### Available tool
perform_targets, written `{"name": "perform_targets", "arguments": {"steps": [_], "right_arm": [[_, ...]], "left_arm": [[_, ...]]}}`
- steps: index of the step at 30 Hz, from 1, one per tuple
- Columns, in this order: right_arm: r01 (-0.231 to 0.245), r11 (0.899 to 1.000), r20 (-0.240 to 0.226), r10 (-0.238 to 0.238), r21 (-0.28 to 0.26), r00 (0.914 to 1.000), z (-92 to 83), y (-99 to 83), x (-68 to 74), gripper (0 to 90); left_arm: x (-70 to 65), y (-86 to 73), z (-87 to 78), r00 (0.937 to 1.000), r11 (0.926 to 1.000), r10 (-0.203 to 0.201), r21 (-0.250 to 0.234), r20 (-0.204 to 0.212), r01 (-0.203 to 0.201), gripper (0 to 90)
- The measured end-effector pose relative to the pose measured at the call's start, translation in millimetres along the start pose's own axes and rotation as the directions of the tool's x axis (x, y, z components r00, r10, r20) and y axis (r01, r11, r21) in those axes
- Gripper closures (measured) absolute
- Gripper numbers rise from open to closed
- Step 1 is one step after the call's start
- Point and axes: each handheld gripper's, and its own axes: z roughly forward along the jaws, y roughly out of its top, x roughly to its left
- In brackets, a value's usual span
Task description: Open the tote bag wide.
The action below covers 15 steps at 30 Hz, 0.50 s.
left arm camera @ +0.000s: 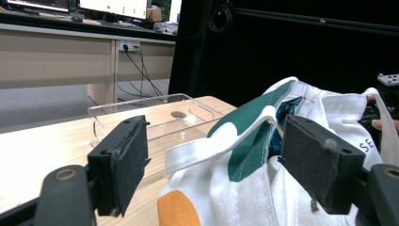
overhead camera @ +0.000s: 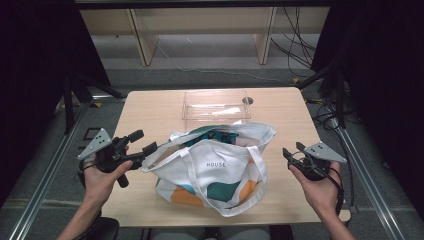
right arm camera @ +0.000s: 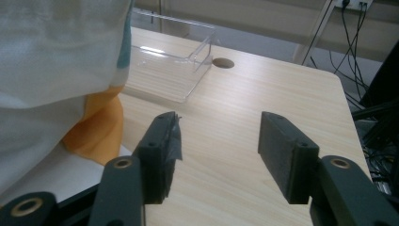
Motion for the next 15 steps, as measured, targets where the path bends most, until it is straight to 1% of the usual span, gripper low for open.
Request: {"name": "perform_targets", "arguments": {"steps": [1, 3, 4, 5, 6, 7, 8, 10, 11, 12, 13, 14, 15], "right_arm": [[0.020, 1.000, -0.012, -0.020, 0.012, 0.9997, -0.1, 0.8, -2.5, 50.2], [0.016, 1.000, -0.014, -0.016, 0.012, 0.9998, -0.1, 0.8, -2.7, 51.3], [-0.001, 1.000, -0.003, 0.001, 0.012, 1.0000, -0.6, 0.7, -1.6, 52.3], [0.015, 1.000, -0.018, -0.015, -0.004, 0.9997, 1.4, 1.0, -3.9, 52.7], [0.015, 1.000, -0.018, -0.015, -0.004, 0.9997, 1.4, 1.0, -3.9, 52.7], [0.017, 1.000, -0.011, -0.017, 0.005, 0.9998, 0.4, 1.5, -4.1, 52.8], [0.015, 1.000, -0.015, -0.015, 0.003, 0.9998, 0.9, 1.3, -4.0, 53.1], [0.011, 1.000, -0.017, -0.011, 0.006, 0.9998, 0.9, 1.6, -3.5, 54.1], [-0.019, 1.000, -0.010, 0.019, 0.017, 0.9998, 0.6, 3.3, -1.9, 54.4], [-0.003, 1.000, -0.005, 0.003, 0.008, 1.0000, 1.2, 3.6, -2.8, 54.4], [-0.003, 1.000, -0.005, 0.003, 0.008, 1.0000, 1.2, 3.6, -2.8, 54.4], [0.007, 1.000, -0.001, -0.007, 0.013, 1.0000, 1.0, 4.3, -3.1, 54.6], [-0.008, 1.000, 0.003, 0.008, -0.009, 1.0000, 1.7, 3.4, -1.5, 54.9]], "left_arm": [[-0.2, 0.8, 0.0, 1.0000, 1.0000, 0.003, -0.001, -0.002, -0.003, 23.9], [-1.3, 3.1, -1.3, 0.9999, 1.0000, 0.009, -0.004, -0.012, -0.009, 24.8], [-1.8, 3.9, -1.9, 0.9998, 0.9999, 0.011, -0.006, -0.014, -0.011, 26.8], [-2.4, 4.8, -2.6, 0.9998, 0.9998, 0.015, -0.013, -0.015, -0.015, 28.0], [-2.7, 5.2, -3.2, 0.9996, 0.9993, 0.025, -0.028, -0.013, -0.026, 28.0], [-3.5, 6.4, -4.6, 0.9992, 0.9990, 0.036, -0.028, -0.020, -0.036, 30.2], [-3.9, 7.2, -5.4, 0.9988, 0.9984, 0.044, -0.035, -0.022, -0.045, 33.0], [-4.9, 9.7, -6.4, 0.9986, 0.9977, 0.050, -0.045, -0.017, -0.050, 36.9], [-6.2, 11.5, -7.2, 0.9982, 0.9969, 0.056, -0.055, -0.019, -0.057, 41.3], [-7.4, 12.8, -7.5, 0.9981, 0.9965, 0.057, -0.060, -0.023, -0.058, 42.9], [-8.8, 14.7, -8.2, 0.9979, 0.9961, 0.062, -0.062, -0.021, -0.063, 42.9], [-10.2, 16.4, -8.7, 0.9976, 0.9957, 0.067, -0.062, -0.015, -0.068, 44.5], [-12.0, 17.9, -9.2, 0.9971, 0.9956, 0.074, -0.057, -0.019, -0.075, 48.9]]}}
